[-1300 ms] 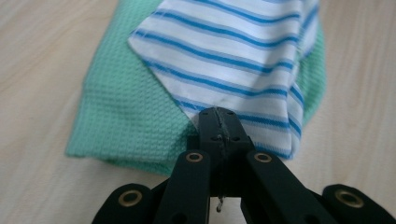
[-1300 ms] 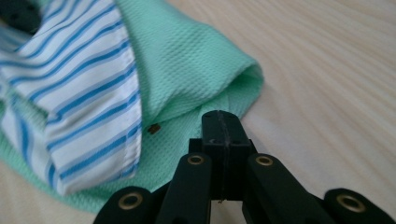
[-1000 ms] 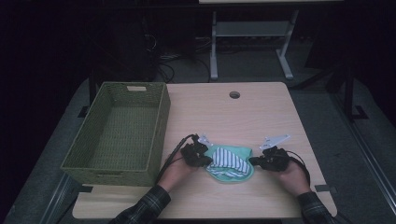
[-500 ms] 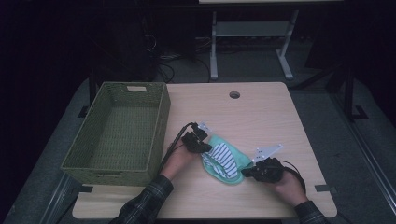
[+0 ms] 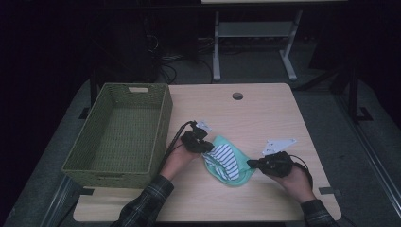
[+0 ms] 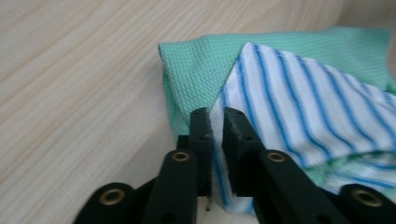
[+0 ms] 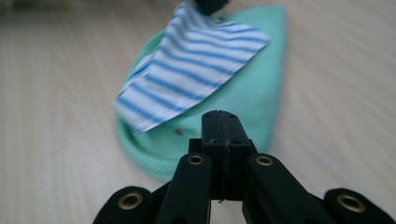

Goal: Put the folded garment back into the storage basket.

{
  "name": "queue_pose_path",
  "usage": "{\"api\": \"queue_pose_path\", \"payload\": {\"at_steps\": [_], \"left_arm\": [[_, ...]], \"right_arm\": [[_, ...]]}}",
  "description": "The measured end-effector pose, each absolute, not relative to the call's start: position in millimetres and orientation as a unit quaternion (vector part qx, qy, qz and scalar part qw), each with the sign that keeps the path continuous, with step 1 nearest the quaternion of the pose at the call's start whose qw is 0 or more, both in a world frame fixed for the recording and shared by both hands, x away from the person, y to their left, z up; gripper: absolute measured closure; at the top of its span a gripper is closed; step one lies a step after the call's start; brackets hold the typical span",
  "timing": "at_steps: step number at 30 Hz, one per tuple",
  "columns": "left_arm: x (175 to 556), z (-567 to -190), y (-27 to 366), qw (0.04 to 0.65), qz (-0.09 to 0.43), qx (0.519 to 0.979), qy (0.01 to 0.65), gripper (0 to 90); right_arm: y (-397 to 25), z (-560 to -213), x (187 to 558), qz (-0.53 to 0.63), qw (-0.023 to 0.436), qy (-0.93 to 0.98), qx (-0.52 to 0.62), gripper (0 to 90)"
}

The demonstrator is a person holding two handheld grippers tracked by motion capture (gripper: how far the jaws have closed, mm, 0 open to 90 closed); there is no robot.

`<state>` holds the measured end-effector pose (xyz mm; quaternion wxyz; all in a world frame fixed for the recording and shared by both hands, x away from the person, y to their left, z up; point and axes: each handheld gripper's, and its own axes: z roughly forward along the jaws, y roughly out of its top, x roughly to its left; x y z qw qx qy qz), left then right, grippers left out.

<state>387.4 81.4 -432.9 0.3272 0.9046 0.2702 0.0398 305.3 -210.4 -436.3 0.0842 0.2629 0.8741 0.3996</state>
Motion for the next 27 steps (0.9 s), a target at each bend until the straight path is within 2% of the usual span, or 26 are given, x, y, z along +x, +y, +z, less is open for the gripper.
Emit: {"api": "queue_pose_path", "payload": {"at_steps": [7, 12, 20, 27], "left_arm": [[367.9, -421.8, 92.4, 0.343, 0.041, 0.898, 0.271, 64.4], [349.8, -418.1, 95.1, 0.346, 0.038, 0.898, 0.268, 56.7], [324.6, -425.4, 90.9, 0.331, 0.033, 0.911, 0.245, 49.7], [321.4, -434.5, 84.5, 0.307, 0.041, 0.925, 0.223, 44.6]], "right_arm": [[-219.5, -441.5, 334.8, 0.397, 0.098, 0.862, 0.3, 90.0], [-216.5, -454.8, 348.7, 0.38, 0.088, 0.865, 0.315, 90.0], [-203.4, -462.6, 342.3, 0.369, 0.07, 0.878, 0.296, 90.0], [-197.1, -461.3, 333.8, 0.371, 0.069, 0.883, 0.28, 89.7]]}}
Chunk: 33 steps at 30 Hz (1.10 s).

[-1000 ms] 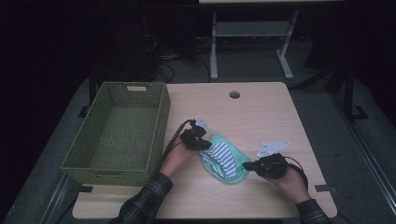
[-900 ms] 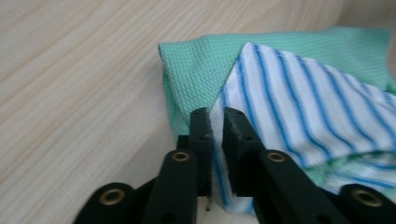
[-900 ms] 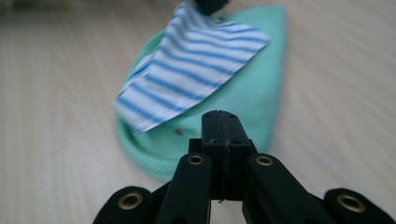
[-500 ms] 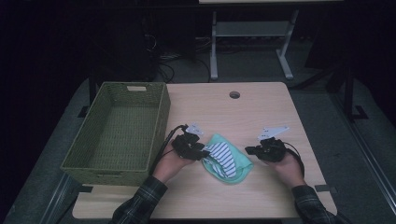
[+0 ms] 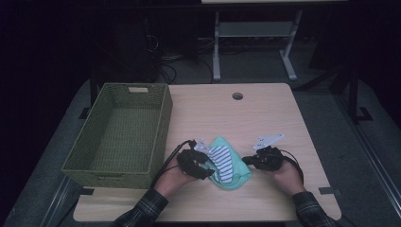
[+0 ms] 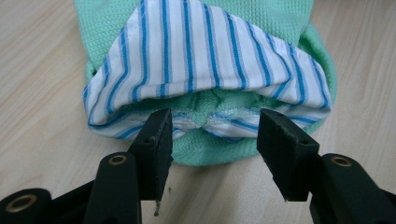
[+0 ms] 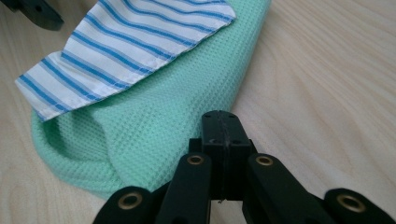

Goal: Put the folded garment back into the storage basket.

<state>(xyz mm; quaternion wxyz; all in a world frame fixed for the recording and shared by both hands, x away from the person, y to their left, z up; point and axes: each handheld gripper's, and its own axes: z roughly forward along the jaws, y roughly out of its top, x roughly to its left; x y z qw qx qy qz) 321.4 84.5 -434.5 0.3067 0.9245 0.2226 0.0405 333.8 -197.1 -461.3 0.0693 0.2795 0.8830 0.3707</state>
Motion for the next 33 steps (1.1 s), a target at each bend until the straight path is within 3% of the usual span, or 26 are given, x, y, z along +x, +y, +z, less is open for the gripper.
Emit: {"api": "queue_pose_path", "payload": {"at_steps": [15, 25, 33], "left_arm": [[323.5, -449.3, 69.1, 0.285, 0.043, 0.935, 0.206, 25.4], [323.4, -456.5, 64.6, 0.273, 0.046, 0.941, 0.194, 20.0], [323.1, -456.3, 64.7, 0.272, 0.055, 0.941, 0.195, 23.9]], "right_arm": [[-217.7, -466.7, 342.1, 0.369, 0.113, 0.857, 0.342, 38.0], [-235.2, -474.5, 352.6, 0.361, 0.148, 0.834, 0.389, 16.8], [-245.4, -482.0, 358.6, 0.353, 0.177, 0.821, 0.412, 10.4]]}}
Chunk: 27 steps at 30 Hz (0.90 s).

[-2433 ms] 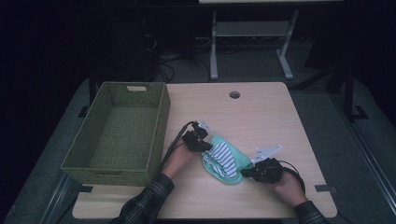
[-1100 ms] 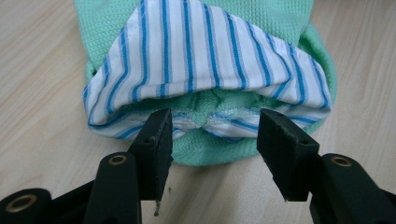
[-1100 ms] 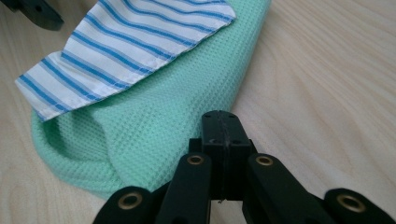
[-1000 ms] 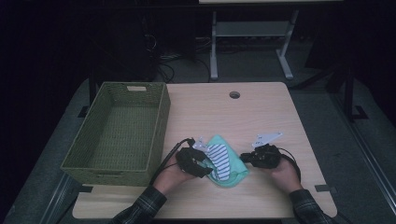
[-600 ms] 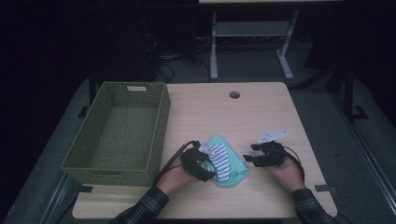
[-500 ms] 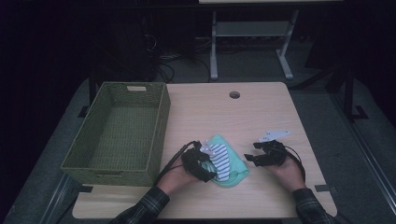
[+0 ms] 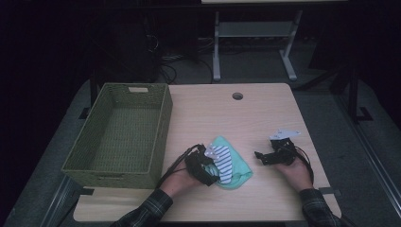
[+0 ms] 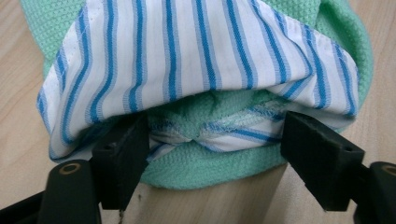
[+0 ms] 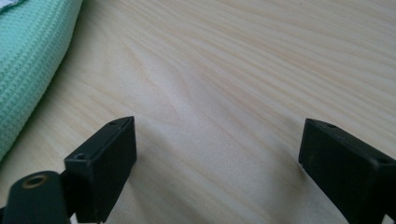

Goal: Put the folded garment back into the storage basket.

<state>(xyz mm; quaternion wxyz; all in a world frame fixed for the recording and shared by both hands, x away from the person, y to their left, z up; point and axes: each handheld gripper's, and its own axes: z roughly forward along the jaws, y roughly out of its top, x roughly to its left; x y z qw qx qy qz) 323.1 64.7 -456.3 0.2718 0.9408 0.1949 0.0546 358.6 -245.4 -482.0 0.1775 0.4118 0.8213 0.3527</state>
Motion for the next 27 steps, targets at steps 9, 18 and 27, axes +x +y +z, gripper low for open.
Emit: {"api": "queue_pose_path", "payload": {"at_steps": [9, 18, 27], "left_arm": [[328.2, -453.2, 67.9, 0.276, 0.055, 0.94, 0.194, 45.3], [333.1, -452.0, 67.5, 0.28, 0.053, 0.939, 0.19, 69.0], [336.4, -451.3, 67.2, 0.279, 0.047, 0.94, 0.189, 80.3]], "right_arm": [[-246.0, -482.3, 359.5, 0.352, 0.189, 0.816, 0.419, 9.7], [-248.4, -483.0, 362.7, 0.356, 0.169, 0.813, 0.429, 9.9], [-249.1, -483.2, 363.5, 0.356, 0.165, 0.813, 0.431, 9.9]]}}
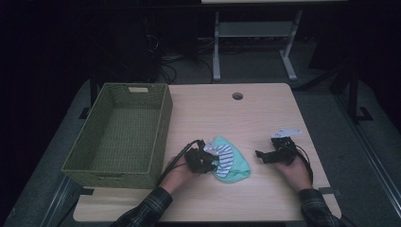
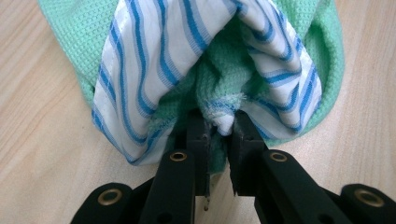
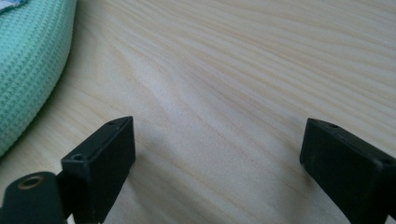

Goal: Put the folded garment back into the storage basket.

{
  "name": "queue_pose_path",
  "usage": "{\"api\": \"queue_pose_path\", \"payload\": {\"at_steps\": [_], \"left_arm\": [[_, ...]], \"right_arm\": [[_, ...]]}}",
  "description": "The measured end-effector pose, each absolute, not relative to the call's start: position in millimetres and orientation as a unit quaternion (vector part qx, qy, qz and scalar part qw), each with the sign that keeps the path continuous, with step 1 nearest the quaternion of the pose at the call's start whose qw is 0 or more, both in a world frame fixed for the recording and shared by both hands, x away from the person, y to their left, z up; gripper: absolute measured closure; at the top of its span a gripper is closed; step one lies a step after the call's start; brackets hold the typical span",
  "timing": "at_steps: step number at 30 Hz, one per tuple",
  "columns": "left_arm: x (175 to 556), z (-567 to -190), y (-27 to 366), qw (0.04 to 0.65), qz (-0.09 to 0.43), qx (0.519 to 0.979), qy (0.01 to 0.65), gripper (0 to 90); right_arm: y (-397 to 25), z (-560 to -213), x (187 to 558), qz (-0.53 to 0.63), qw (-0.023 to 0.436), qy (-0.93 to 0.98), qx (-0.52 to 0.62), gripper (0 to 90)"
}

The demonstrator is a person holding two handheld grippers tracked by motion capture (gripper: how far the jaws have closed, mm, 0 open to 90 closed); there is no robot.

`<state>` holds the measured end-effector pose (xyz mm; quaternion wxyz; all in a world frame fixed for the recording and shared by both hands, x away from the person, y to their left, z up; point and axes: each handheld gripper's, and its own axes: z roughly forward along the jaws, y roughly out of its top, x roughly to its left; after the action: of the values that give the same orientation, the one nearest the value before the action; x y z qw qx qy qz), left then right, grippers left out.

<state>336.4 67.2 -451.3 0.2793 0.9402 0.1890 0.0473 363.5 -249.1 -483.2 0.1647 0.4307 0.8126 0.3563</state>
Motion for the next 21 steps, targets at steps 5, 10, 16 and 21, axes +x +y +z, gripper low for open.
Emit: {"api": "queue_pose_path", "payload": {"at_steps": [5, 10, 16, 21], "left_arm": [[335.7, -448.7, 69.9, 0.285, 0.039, 0.94, 0.184, 80.6], [330.9, -436.7, 72.1, 0.306, 0.037, 0.934, 0.182, 80.6], [327.6, -420.5, 75.8, 0.321, 0.041, 0.927, 0.189, 80.5], [327.9, -408.4, 81.1, 0.333, 0.04, 0.92, 0.203, 80.5]], "right_arm": [[-249.0, -483.1, 363.2, 0.356, 0.165, 0.812, 0.432, 9.9], [-248.9, -483.1, 363.0, 0.355, 0.163, 0.812, 0.434, 9.9], [-248.8, -483.0, 363.0, 0.355, 0.163, 0.812, 0.434, 9.9], [-248.8, -483.1, 363.0, 0.356, 0.163, 0.811, 0.434, 9.9]]}}
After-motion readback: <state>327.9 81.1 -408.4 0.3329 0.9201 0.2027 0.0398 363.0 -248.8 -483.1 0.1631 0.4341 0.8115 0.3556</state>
